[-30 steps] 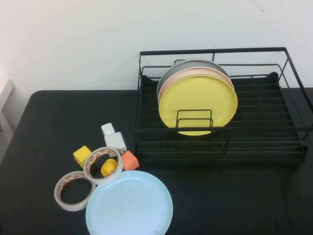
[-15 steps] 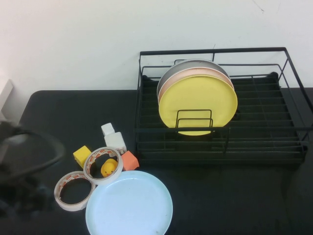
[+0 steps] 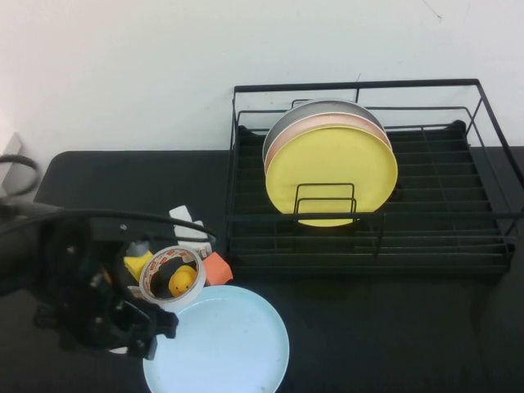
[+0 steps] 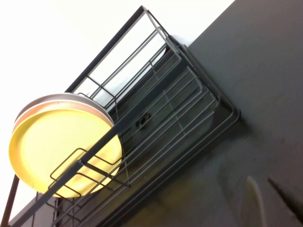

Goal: Place plate on rack
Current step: Pick up the plate from the table, then hand over the plate, then place the plate on the rack

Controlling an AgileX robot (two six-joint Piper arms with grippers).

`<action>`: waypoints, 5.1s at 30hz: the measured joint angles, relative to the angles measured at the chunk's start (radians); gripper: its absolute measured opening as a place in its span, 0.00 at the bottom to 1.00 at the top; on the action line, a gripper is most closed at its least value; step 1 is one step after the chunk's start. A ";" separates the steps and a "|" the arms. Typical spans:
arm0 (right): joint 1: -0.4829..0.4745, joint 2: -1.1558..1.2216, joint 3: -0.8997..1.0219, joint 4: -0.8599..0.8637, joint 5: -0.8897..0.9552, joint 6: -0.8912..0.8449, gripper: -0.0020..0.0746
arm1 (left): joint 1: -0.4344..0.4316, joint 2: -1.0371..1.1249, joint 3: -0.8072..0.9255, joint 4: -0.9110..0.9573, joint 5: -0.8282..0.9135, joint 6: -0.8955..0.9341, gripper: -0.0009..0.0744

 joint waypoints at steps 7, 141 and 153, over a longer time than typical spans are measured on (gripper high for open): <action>0.000 0.000 0.000 0.000 0.000 0.000 0.02 | 0.000 0.166 -0.002 -0.009 -0.114 -0.031 0.61; 0.441 1.373 -1.042 0.872 0.420 -1.977 0.23 | -0.004 -0.627 0.265 -1.591 -0.532 1.647 0.58; 0.412 1.400 -1.322 0.611 0.335 -2.000 0.23 | -0.004 -0.883 0.462 -1.668 -0.799 1.585 0.05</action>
